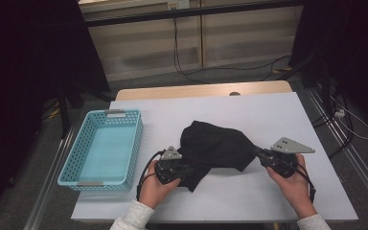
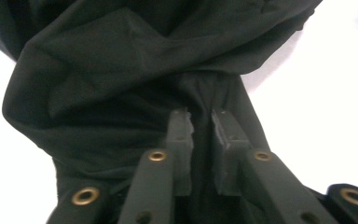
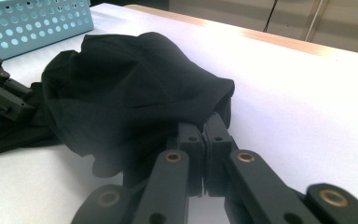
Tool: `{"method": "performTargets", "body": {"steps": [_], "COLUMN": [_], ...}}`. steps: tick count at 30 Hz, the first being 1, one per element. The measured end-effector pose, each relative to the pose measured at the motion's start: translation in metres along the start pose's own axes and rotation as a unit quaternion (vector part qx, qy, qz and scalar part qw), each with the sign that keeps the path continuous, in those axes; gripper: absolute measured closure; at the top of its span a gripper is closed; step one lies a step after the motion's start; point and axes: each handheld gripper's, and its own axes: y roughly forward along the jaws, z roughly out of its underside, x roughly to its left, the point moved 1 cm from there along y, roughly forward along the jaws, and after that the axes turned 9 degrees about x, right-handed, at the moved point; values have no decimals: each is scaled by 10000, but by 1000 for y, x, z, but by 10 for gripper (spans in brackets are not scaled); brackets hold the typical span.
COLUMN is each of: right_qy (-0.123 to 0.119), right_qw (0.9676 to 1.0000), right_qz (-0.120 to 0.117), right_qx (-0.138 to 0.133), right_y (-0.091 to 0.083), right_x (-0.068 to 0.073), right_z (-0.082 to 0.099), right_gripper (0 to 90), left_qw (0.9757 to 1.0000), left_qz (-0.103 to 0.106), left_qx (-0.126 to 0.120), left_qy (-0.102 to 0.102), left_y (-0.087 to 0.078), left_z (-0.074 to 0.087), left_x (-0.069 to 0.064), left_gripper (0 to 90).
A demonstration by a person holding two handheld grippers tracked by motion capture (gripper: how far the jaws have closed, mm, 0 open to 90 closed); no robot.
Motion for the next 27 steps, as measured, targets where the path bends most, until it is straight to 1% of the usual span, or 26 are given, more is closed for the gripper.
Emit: {"method": "performTargets", "body": {"steps": [2, 4, 6, 10, 14, 15, 18, 22, 24, 26, 27], "right_qy": [34, 80, 80, 230, 317, 317, 334, 322, 310, 363, 363], "right_qw": [10000, 9999, 9998, 9993, 9987, 9987, 9986, 9987, 9987, 9981, 9981], "right_qz": [27, 101, 116, 218, 294, 294, 303, 302, 312, 370, 370], "right_qx": [-23, -92, -107, -201, -265, -265, -275, -271, -270, -347, -347], "right_y": [-2, -8, -10, -18, -23, -23, -24, -24, -26, -32, -32], "right_x": [-1, -5, -6, -13, -20, -20, -21, -22, -24, -28, -28], "right_z": [0, -2, -2, -3, -3, -3, -3, -3, -4, -4, -4], "right_gripper": [886, 886, 887, 889, 889, 889, 889, 887, 888, 885, 885], "left_qw": [10000, 9998, 9993, 9967, 9935, 9927, 9919, 9918, 9911, 9901, 9896], "left_qz": [29, 2, -59, -231, -368, -379, -403, -427, -454, -447, -464], "left_qx": [-30, -163, -334, -726, -973, -1031, -1085, -1086, -1138, -1209, -1248], "left_qy": [-8, -67, -133, -291, -461, -490, -521, -514, -528, -556, -549], "left_y": [-5, -13, -23, -46, -62, -64, -67, -66, -69, -72, -73], "left_z": [-2, -5, -7, -9, -7, -6, -5, -5, -6, -6, -6], "left_x": [0, 2, 6, 16, 26, 27, 30, 29, 30, 30, 30], "left_gripper": [815, 821, 824, 830, 847, 847, 854, 855, 857, 857, 857]}}
